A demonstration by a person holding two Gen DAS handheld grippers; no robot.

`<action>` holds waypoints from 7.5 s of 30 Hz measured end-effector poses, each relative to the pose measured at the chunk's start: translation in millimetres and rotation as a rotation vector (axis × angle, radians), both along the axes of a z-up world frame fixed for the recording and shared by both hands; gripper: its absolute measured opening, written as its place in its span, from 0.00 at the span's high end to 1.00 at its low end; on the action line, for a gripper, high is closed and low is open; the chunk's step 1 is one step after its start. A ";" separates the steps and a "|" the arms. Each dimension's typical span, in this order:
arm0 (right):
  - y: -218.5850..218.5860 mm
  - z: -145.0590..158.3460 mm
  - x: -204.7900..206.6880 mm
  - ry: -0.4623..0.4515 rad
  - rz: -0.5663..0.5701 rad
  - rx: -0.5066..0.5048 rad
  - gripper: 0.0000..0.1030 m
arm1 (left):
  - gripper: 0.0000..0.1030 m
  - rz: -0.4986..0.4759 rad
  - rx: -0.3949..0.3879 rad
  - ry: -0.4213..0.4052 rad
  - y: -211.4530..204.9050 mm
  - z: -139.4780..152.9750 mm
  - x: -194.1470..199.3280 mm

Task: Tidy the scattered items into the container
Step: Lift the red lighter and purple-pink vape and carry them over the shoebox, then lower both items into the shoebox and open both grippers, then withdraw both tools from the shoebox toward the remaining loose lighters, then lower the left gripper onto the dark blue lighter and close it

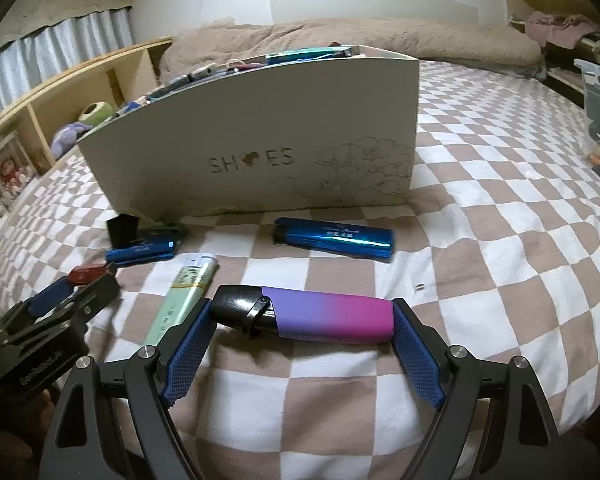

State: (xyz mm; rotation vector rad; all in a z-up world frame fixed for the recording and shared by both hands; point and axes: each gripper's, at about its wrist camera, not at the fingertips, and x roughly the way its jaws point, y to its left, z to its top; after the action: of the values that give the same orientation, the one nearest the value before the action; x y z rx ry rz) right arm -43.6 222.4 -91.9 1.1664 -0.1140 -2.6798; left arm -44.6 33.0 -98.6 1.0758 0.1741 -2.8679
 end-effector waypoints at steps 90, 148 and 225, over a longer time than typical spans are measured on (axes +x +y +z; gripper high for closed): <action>12.9 154.3 -185.9 0.056 0.087 -0.317 0.00 | 0.00 -0.150 0.111 0.060 2.9 139.2 -206.2; 24.3 205.3 -44.0 0.284 0.072 -0.135 0.00 | 0.00 -0.089 0.012 0.153 3.6 206.0 -60.3; 30.9 -7.7 -24.1 -0.034 -0.140 0.056 0.00 | 0.00 -0.011 0.063 -0.202 -4.6 -6.9 -31.8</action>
State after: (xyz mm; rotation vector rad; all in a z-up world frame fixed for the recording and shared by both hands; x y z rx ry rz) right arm -67.7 253.2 -99.7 1.2653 -0.1308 -2.8013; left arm -76.4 28.4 -105.5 1.3721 0.2474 -2.7568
